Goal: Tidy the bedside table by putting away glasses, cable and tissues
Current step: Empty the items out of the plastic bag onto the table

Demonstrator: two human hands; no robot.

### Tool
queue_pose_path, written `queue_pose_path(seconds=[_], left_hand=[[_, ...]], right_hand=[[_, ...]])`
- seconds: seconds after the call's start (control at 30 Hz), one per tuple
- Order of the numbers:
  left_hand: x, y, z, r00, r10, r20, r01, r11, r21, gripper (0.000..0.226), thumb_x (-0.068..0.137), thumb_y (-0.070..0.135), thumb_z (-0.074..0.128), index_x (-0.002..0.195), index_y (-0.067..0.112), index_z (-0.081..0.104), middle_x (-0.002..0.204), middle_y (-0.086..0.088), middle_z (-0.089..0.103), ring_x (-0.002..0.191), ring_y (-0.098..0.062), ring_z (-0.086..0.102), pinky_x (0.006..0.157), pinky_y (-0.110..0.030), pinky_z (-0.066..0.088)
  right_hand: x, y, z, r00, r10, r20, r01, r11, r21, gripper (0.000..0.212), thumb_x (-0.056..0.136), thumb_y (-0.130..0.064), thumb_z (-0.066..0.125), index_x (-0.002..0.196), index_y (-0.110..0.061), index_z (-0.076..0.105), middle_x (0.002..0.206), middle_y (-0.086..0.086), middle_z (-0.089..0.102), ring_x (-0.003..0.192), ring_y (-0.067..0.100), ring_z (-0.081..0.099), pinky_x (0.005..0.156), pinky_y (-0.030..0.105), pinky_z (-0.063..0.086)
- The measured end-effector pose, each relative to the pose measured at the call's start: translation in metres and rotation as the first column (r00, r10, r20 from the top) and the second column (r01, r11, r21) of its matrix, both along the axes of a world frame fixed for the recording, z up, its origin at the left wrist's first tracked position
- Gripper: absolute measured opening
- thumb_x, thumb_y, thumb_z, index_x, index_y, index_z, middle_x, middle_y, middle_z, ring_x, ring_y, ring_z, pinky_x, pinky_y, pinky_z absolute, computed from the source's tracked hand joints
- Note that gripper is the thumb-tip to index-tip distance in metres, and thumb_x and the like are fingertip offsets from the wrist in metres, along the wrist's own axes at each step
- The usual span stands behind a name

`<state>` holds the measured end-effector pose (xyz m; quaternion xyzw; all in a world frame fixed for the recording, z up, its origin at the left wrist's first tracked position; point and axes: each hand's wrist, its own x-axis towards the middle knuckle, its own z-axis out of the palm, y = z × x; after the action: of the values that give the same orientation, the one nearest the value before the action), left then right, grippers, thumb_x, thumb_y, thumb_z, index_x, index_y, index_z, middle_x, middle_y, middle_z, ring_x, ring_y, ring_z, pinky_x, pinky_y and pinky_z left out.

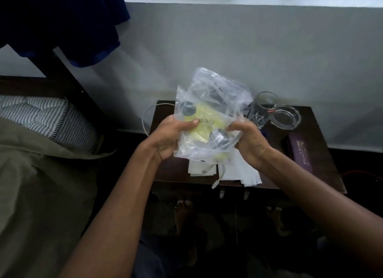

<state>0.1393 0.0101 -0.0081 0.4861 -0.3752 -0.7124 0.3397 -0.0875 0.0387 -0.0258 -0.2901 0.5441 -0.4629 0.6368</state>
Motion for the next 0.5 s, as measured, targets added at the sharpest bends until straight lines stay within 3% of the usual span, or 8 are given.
queue_pose_path(seconds=[0.07,0.13,0.2,0.3,0.33,0.37,0.43,0.5], left_hand=[[-0.02,0.0,0.001,0.999,-0.043,-0.008,0.043,0.998,-0.036,0.028,0.096,-0.003,0.07,0.123,0.003,0.07,0.11,-0.014,0.081,0.099,-0.028,0.079,0.082,-0.039,0.067],[-0.034,-0.002,0.001,0.995,-0.098,0.012,0.099,0.993,-0.06,0.03,0.094,-0.004,0.071,0.122,0.006,0.07,0.116,-0.014,0.08,0.106,-0.03,0.078,0.091,-0.041,0.065],[-0.039,-0.006,-0.002,0.99,-0.142,0.023,0.143,0.986,-0.09,0.039,0.09,0.0,0.075,0.129,0.005,0.069,0.124,-0.017,0.077,0.117,-0.038,0.074,0.103,-0.049,0.059],[-0.058,-0.007,-0.002,0.991,-0.131,0.003,0.13,0.981,-0.142,0.042,0.086,0.008,0.079,0.126,0.002,0.069,0.116,-0.015,0.076,0.111,-0.041,0.07,0.098,-0.052,0.053],[-0.064,-0.008,-0.003,0.993,-0.12,-0.005,0.117,0.981,-0.156,0.034,0.086,0.005,0.077,0.12,0.004,0.07,0.111,-0.014,0.077,0.106,-0.038,0.067,0.091,-0.05,0.053],[-0.072,-0.008,-0.001,0.992,-0.127,-0.025,0.121,0.979,-0.164,0.03,0.087,-0.002,0.073,0.117,0.005,0.071,0.111,-0.015,0.077,0.102,-0.037,0.064,0.085,-0.047,0.052],[-0.087,-0.007,0.003,0.983,-0.164,-0.088,0.149,0.977,-0.155,0.042,0.09,-0.018,0.052,0.118,0.006,0.072,0.118,-0.017,0.077,0.103,-0.036,0.069,0.081,-0.044,0.058],[-0.101,-0.001,0.008,0.972,-0.176,-0.154,0.161,0.981,-0.104,0.055,0.089,-0.027,0.034,0.116,0.003,0.072,0.111,-0.014,0.08,0.099,-0.03,0.077,0.075,-0.042,0.067]], right_hand=[[-0.02,0.004,0.004,0.993,-0.04,0.114,0.041,0.999,-0.009,0.076,0.071,-0.008,0.074,0.144,0.001,0.055,0.139,0.021,0.07,0.133,0.046,0.063,0.114,0.066,0.046],[-0.038,0.009,0.012,0.984,-0.056,0.168,0.057,0.998,0.002,0.062,0.079,-0.004,0.07,0.141,-0.001,0.061,0.137,0.019,0.072,0.13,0.042,0.066,0.114,0.061,0.048],[-0.051,0.012,0.015,0.99,-0.056,0.128,0.062,0.997,-0.047,0.051,0.083,0.004,0.07,0.133,-0.001,0.067,0.132,0.021,0.073,0.12,0.04,0.071,0.107,0.054,0.056],[-0.069,0.022,0.021,0.997,-0.041,-0.063,0.031,0.986,-0.165,0.026,0.089,0.017,0.068,0.096,-0.004,0.081,0.097,0.014,0.082,0.087,0.025,0.08,0.082,0.037,0.064],[-0.074,0.025,0.022,0.995,-0.063,-0.076,0.049,0.983,-0.178,0.031,0.091,0.019,0.066,0.085,-0.007,0.083,0.089,0.01,0.082,0.08,0.02,0.08,0.076,0.034,0.065],[-0.082,0.029,0.022,0.995,-0.084,-0.051,0.073,0.98,-0.184,0.031,0.092,0.018,0.065,0.089,-0.008,0.084,0.095,0.012,0.082,0.084,0.021,0.081,0.076,0.036,0.065],[-0.098,0.036,0.024,0.997,-0.07,0.037,0.076,0.982,-0.175,0.027,0.092,0.008,0.071,0.116,-0.003,0.078,0.119,0.022,0.076,0.102,0.033,0.077,0.088,0.05,0.065],[-0.119,0.044,0.025,0.991,-0.065,0.117,0.082,0.985,-0.149,0.028,0.08,0.001,0.08,0.107,-0.005,0.08,0.11,0.02,0.077,0.095,0.034,0.077,0.089,0.053,0.064]])
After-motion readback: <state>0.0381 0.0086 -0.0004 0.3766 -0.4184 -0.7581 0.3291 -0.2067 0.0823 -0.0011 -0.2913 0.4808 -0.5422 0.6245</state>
